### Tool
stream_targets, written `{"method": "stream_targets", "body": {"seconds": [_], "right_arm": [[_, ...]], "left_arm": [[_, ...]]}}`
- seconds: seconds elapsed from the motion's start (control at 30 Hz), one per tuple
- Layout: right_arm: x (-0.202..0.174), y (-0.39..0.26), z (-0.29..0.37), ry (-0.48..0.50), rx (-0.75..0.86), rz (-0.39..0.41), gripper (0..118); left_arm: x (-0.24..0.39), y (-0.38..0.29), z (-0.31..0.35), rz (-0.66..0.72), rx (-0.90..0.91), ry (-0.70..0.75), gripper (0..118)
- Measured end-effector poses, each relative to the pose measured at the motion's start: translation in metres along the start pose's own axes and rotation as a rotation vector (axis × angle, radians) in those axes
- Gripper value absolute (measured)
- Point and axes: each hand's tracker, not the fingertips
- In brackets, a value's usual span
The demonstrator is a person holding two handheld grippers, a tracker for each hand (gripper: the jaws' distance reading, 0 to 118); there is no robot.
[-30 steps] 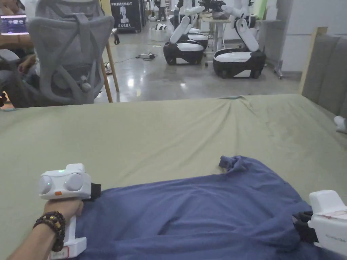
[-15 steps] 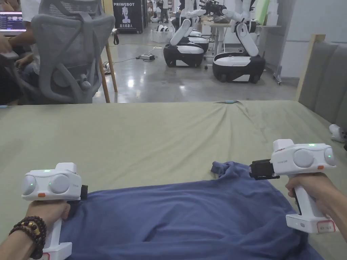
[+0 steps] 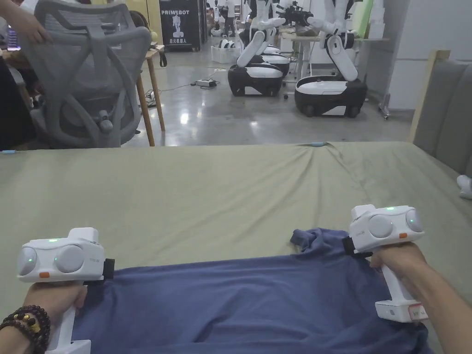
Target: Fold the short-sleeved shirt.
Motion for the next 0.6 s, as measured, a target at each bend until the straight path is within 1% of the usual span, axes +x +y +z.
{"method": "stream_targets", "body": {"seconds": [0.07, 0.13, 0.23, 0.33, 0.4, 0.43, 0.5, 0.6], "right_arm": [[0.005, 0.002, 0.025, 0.033, 0.05, -0.062, 1], [0.01, -0.002, 0.055, 0.046, 0.094, -0.088, 1], [0.016, -0.019, 0.111, 0.035, 0.14, -0.082, 1], [0.022, -0.05, 0.168, 0.047, 0.19, -0.086, 1], [0.024, -0.081, 0.202, 0.052, 0.217, -0.074, 1], [0.018, -0.102, 0.225, 0.059, 0.228, -0.057, 2], [0.018, -0.141, 0.249, 0.075, 0.231, -0.033, 2], [0.013, -0.197, 0.271, 0.101, 0.21, -0.016, 1]], "left_arm": [[-0.004, 0.002, 0.02, -0.001, 0.03, -0.016, 1], [-0.01, 0.005, 0.041, -0.004, 0.064, -0.029, 1], [-0.019, 0.002, 0.086, 0.02, 0.12, -0.047, 1], [-0.026, -0.017, 0.135, 0.029, 0.154, -0.066, 1], [-0.03, -0.04, 0.166, 0.021, 0.179, -0.085, 1], [-0.031, -0.054, 0.179, 0.014, 0.186, -0.086, 1], [-0.033, -0.086, 0.199, 0.007, 0.181, -0.091, 1], [-0.036, -0.134, 0.211, -0.003, 0.154, -0.111, 1]]}}
